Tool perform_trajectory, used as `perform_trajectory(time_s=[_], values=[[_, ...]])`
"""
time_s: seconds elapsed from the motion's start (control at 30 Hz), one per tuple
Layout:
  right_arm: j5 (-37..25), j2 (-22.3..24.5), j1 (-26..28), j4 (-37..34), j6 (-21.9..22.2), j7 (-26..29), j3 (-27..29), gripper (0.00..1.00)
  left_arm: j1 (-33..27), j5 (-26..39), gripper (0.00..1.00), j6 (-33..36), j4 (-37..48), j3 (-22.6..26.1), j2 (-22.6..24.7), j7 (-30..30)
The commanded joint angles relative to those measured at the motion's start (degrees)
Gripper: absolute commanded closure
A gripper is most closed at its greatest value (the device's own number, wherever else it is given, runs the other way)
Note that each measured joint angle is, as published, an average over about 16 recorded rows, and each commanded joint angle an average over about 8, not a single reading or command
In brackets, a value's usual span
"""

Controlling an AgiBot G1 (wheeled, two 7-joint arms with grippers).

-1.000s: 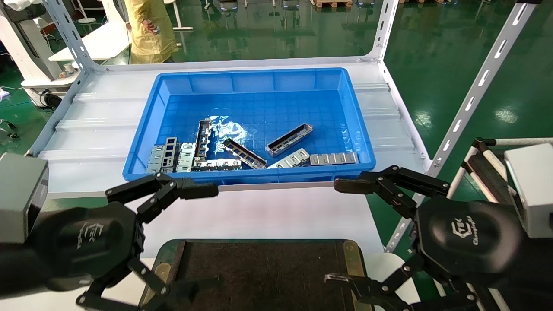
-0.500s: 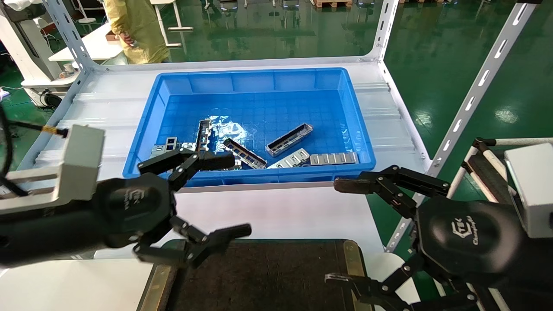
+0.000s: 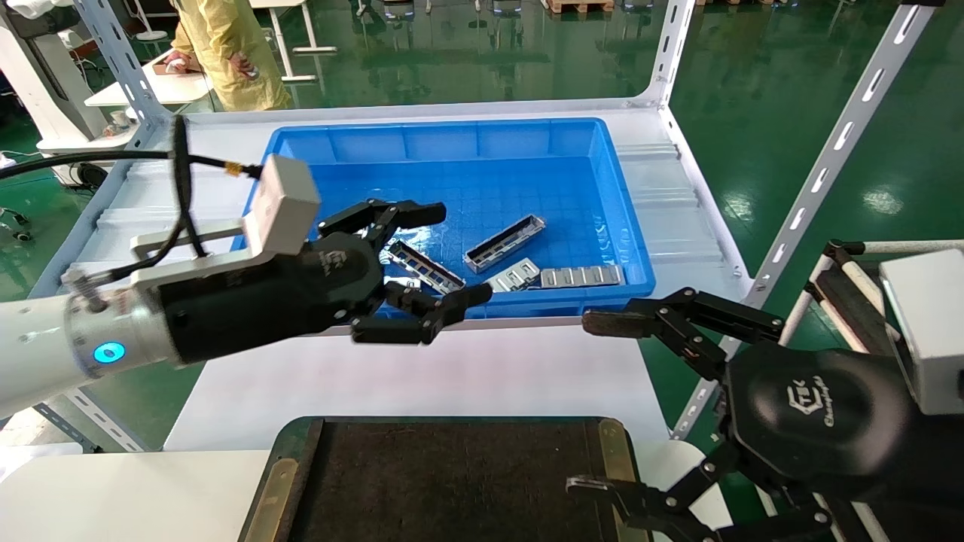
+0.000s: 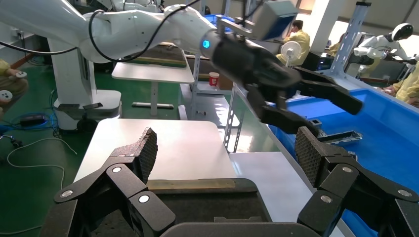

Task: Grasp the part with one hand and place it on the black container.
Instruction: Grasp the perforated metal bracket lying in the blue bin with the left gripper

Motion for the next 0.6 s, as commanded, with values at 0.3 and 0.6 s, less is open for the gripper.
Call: perform_trajectory(time_s=[0.3,0.6], values=[[0.0,0.0,0.0,0.0,0.0,0.0,0.0,0.0,-8.1,7.0,0.0,-6.8,13.4,3.3,9.4,2.6],[0.0,0.0,0.0,0.0,0.0,0.0,0.0,0.0,-14.5,11.0,0.0,-11.9,28.9,5.2,17.5,6.4]])
